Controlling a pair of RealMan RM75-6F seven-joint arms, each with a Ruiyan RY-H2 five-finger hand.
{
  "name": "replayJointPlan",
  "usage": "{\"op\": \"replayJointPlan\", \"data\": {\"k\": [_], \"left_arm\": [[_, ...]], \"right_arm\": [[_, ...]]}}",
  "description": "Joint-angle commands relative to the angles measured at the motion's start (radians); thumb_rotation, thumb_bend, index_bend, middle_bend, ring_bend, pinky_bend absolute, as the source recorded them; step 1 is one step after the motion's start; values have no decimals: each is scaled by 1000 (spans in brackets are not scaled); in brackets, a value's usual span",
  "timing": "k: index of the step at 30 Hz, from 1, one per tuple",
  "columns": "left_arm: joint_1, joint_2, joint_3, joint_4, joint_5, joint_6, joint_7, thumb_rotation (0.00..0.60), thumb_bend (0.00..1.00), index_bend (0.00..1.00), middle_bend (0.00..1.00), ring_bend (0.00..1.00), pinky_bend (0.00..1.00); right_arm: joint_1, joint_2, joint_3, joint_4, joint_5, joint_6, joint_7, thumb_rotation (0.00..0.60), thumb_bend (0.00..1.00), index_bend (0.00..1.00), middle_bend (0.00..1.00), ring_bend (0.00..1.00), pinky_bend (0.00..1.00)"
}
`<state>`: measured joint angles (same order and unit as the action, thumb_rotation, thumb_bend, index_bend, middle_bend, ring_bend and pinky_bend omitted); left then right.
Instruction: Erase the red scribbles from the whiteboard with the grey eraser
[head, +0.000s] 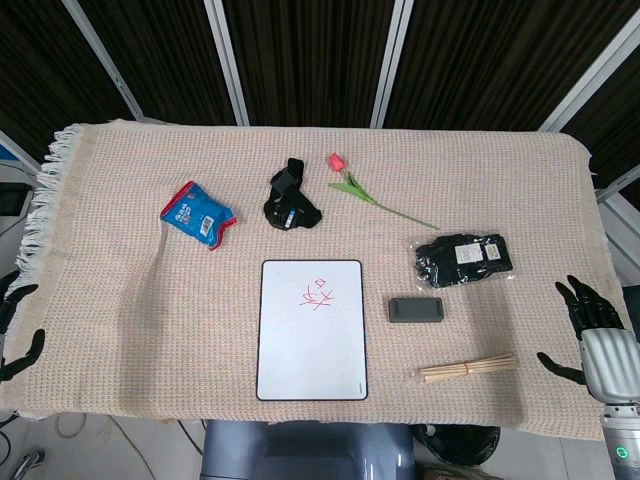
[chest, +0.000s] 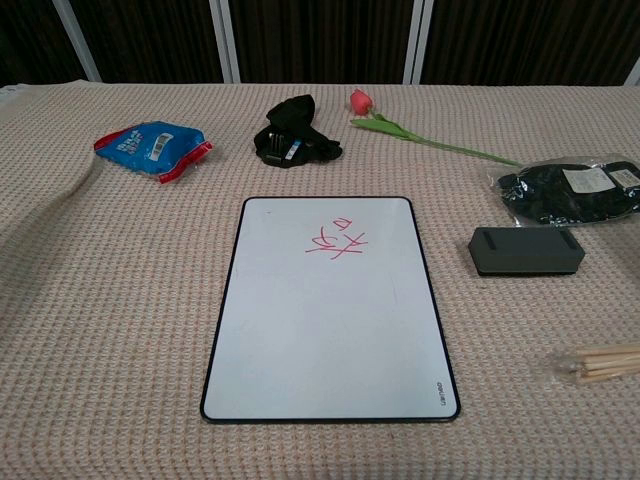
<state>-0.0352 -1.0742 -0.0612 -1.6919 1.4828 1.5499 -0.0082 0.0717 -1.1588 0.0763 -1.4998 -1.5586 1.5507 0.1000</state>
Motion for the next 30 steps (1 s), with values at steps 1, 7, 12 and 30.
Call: {"op": "replayJointPlan", "data": {"k": [1,7,12,30], "left_arm": [[0,0,0,0,0,0,0,600,385,197,37,0,12],[0,0,-1,-1,0,2,-1,600,385,197,37,0,12],[0,-1,-1,0,0,1,1,600,384,197,37,0,12],[-4,-6,-4,-7,-1,-2,2,600,384,196,37,0,12]], "right_arm": [[0,0,0,-1,0,-1,-1,600,89,0,0,89,158],[0,0,0,-4,3,-2,-4,600,89,0,0,89,158],[1,3,-2,-5,3,-5,-3,600,88,0,0,89,158],[6,31,-23,-61,10,-53,4,600,87,0,1,89,159]]}}
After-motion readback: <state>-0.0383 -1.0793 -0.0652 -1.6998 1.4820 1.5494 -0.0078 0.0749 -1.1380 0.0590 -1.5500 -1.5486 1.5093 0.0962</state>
